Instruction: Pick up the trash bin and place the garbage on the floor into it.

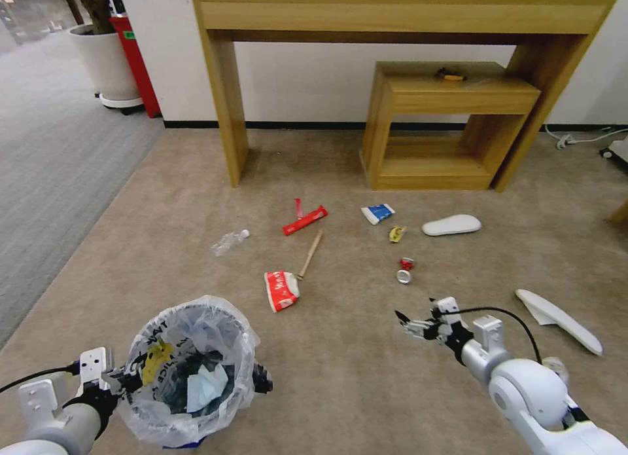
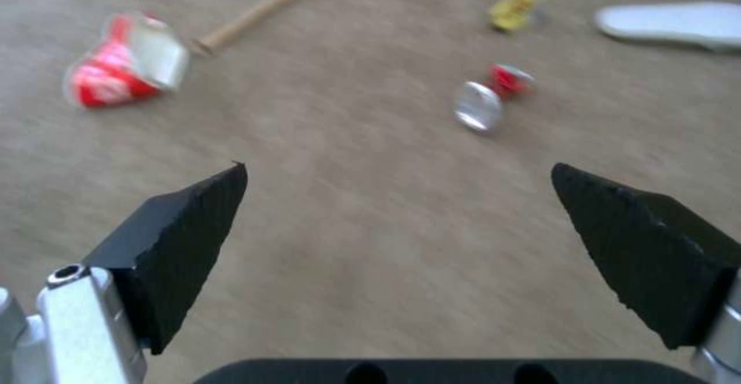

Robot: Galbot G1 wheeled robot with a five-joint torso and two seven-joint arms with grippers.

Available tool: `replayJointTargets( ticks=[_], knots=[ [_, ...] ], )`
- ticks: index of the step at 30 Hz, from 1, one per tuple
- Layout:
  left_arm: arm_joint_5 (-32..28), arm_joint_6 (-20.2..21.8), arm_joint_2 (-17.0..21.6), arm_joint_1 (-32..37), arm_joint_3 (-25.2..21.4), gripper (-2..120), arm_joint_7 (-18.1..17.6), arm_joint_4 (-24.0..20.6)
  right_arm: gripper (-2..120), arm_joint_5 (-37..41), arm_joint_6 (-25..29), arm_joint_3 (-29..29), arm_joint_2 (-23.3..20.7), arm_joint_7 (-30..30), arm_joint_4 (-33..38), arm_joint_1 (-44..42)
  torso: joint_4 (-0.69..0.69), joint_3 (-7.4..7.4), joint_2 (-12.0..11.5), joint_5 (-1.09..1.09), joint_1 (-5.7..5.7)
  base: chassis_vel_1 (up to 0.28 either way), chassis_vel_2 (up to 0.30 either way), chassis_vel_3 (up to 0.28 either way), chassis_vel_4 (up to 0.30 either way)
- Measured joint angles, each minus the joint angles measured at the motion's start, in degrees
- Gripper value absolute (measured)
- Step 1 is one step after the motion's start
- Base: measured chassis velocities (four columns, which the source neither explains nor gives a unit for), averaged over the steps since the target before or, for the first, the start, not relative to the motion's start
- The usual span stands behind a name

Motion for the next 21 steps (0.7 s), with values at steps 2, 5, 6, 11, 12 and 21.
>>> replayJointTargets(
  ticks=[2,5,6,11,12,21],
  knots=[
    [0.3,0.0,0.0,0.3,0.2,1,0.5,0.1,100,-0.8,1.0,2.8,0.9,-0.7,-1.1,-2.6,-0.01,0.0,0.0,0.0,0.0,-0.225,-0.23,0.229,0.23],
    [0.4,0.0,0.0,0.4,0.2,1,0.8,0.3,100,-1.8,2.7,5.7,1.7,-2.2,-2.6,-5.5,-0.01,0.0,0.0,-0.05,0.0,-0.203,-0.22,0.205,0.209],
    [0.5,0.0,-0.1,0.5,0.2,1,0.9,0.4,100,-2.5,3.9,7.2,2.0,-3.3,-3.5,-7.0,0.0,0.01,0.0,-0.01,0.0,-0.219,-0.191,0.213,0.202],
    [0.5,0.0,-0.4,0.9,0.4,1,0.9,0.3,100,-3.6,7.0,10.3,2.9,-5.0,-6.9,-10.3,-0.01,0.0,0.0,-0.04,0.0,-0.206,-0.206,0.208,0.21],
    [0.5,0.0,-0.4,0.9,0.4,1,0.9,0.3,100,-3.6,7.0,10.3,2.9,-5.0,-6.9,-10.3,-0.01,0.0,0.0,-0.04,0.0,-0.197,-0.205,0.212,0.229],
    [0.3,0.0,-1.0,1.7,0.4,1,1.0,-0.5,100,-0.8,11.0,14.0,5.6,-6.5,-19.1,-14.0,-0.01,0.01,0.0,0.02,0.01,-0.181,-0.173,0.19,0.174]
  ],
)
